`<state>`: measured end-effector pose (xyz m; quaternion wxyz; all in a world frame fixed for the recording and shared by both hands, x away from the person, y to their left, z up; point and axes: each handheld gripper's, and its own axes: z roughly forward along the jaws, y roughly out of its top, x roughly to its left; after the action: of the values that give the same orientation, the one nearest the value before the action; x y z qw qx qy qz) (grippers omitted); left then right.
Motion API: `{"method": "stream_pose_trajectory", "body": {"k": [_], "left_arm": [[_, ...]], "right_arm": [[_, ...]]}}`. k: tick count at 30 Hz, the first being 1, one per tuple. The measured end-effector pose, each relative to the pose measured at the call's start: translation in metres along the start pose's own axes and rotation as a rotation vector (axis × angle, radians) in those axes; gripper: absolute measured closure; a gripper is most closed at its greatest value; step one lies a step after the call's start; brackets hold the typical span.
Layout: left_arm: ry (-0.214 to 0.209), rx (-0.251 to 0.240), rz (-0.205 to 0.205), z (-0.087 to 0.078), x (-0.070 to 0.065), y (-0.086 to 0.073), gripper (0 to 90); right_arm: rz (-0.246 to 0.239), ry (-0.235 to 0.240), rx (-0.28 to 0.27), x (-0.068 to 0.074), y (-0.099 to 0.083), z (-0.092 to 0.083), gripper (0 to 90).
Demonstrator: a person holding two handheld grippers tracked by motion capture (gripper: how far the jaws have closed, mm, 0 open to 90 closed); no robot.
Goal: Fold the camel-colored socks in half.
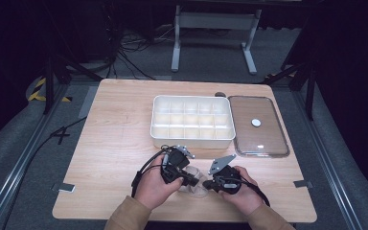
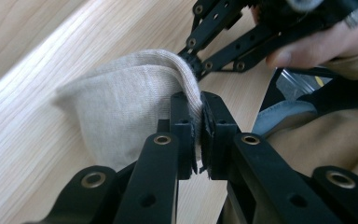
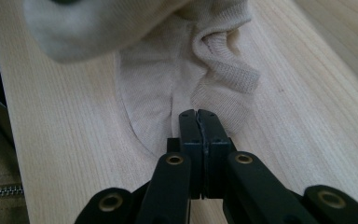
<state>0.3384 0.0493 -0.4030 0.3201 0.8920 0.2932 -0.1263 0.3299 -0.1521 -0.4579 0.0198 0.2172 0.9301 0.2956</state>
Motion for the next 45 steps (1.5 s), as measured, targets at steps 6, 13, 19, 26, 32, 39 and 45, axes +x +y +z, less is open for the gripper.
{"method": "stream_pose_trajectory", "body": {"k": [6, 13, 19, 26, 32, 39, 45], "left_arm": [[0.012, 0.032, 0.001, 0.016, 0.004, 0.005, 84.3], [0.023, 0.043, -0.02, 0.03, 0.01, 0.006, 79.7], [-0.019, -0.042, 0.006, 0.015, 0.007, 0.002, 65.7], [0.114, -0.078, -0.028, -0.016, 0.024, -0.016, 70.0], [0.164, -0.037, -0.053, -0.013, 0.038, -0.027, 77.1], [0.152, 0.034, -0.039, -0.001, 0.036, -0.031, 82.5], [0.109, 0.061, -0.052, 0.009, 0.032, -0.03, 84.3]], "right_arm": [[-0.003, 0.003, -0.009, 0.0, -0.002, -0.001, 90.0], [0.017, 0.003, -0.034, -0.003, -0.007, -0.016, 89.9], [0.04, -0.029, -0.067, -0.008, -0.011, -0.034, 89.9], [0.023, -0.039, -0.126, -0.004, -0.002, -0.046, 89.9], [-0.022, -0.013, -0.152, 0.007, 0.013, -0.038, 89.9], [-0.037, -0.005, -0.177, 0.009, 0.021, -0.033, 89.8], [-0.035, -0.015, -0.212, 0.007, 0.019, -0.035, 89.7]]}}
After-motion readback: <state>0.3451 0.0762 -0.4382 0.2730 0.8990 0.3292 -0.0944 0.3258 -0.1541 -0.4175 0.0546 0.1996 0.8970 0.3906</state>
